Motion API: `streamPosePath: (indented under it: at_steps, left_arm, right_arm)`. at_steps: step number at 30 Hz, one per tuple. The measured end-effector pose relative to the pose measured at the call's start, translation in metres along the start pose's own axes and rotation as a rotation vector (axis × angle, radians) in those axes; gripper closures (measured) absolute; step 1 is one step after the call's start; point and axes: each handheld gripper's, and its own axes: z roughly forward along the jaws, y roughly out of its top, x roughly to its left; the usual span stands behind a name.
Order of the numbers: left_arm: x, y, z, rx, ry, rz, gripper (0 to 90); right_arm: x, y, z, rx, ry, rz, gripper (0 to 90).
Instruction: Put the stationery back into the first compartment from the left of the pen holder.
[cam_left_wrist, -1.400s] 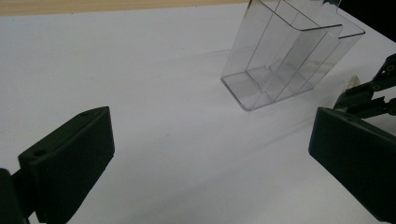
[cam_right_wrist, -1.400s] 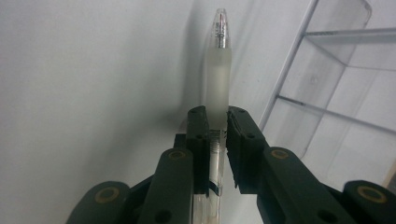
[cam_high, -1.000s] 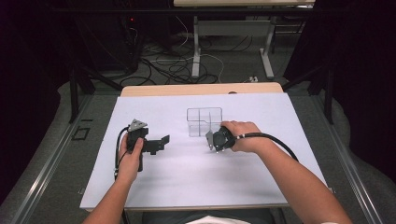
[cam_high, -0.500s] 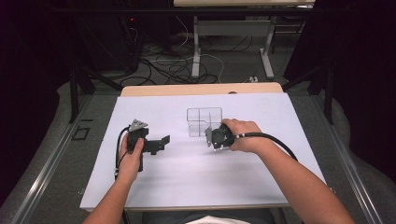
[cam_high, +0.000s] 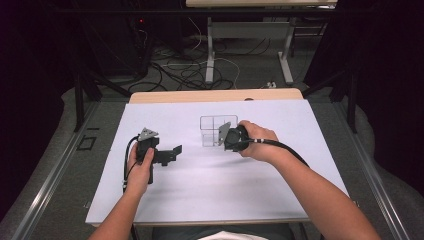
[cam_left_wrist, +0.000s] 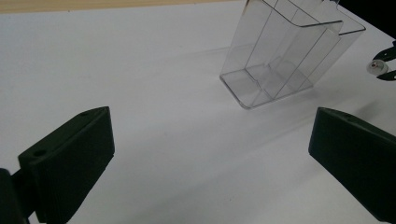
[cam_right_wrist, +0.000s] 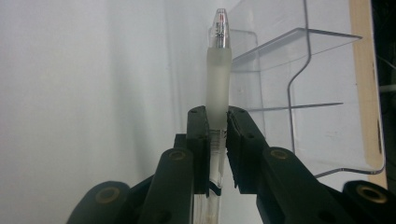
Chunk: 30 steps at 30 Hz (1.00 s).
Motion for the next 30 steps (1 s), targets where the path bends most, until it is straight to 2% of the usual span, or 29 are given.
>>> streamPosePath:
  at_steps: [1,4,10,11,12,13,22,25,28,30]
  left_arm:
    - [0.0,0.0,0.0,0.001,0.0,0.0,0.3]
    - [0.0,0.0,0.001,-0.008,0.0,-0.003,0.3]
    - [0.0,0.0,0.001,0.002,-0.001,-0.003,0.3]
    - [0.0,0.0,0.001,0.003,0.0,-0.002,0.3]
    - [0.001,0.0,0.001,0.003,0.001,-0.002,0.3]
    - [0.001,0.0,0.001,0.003,0.001,-0.003,0.3]
    - [0.0,0.0,0.0,0.002,0.001,-0.005,0.3]
    - [0.001,0.0,0.0,0.001,0.001,-0.001,0.3]
    - [0.001,0.0,0.0,-0.002,0.002,-0.004,0.3]
    - [0.001,0.0,0.0,-0.003,0.001,-0.004,0.3]
  right_arm:
    - [-0.001,0.0,0.0,-0.005,0.003,0.012,79.7]
    - [-0.004,-0.002,-0.002,-0.042,0.02,0.102,79.7]
    - [-0.011,-0.002,-0.011,-0.135,0.024,0.211,79.7]
    - [-0.011,-0.001,-0.013,-0.151,0.018,0.238,79.7]
    - [-0.013,0.0,-0.015,-0.178,0.014,0.242,79.6]
    - [-0.013,0.001,-0.017,-0.194,0.015,0.268,79.7]
    - [-0.02,0.007,-0.027,-0.341,-0.019,0.399,79.7]
    - [-0.025,0.008,-0.029,-0.393,-0.014,0.446,79.7]
    - [-0.03,0.007,-0.031,-0.456,-0.028,0.505,79.6]
    - [-0.033,0.007,-0.032,-0.5,-0.037,0.566,79.6]
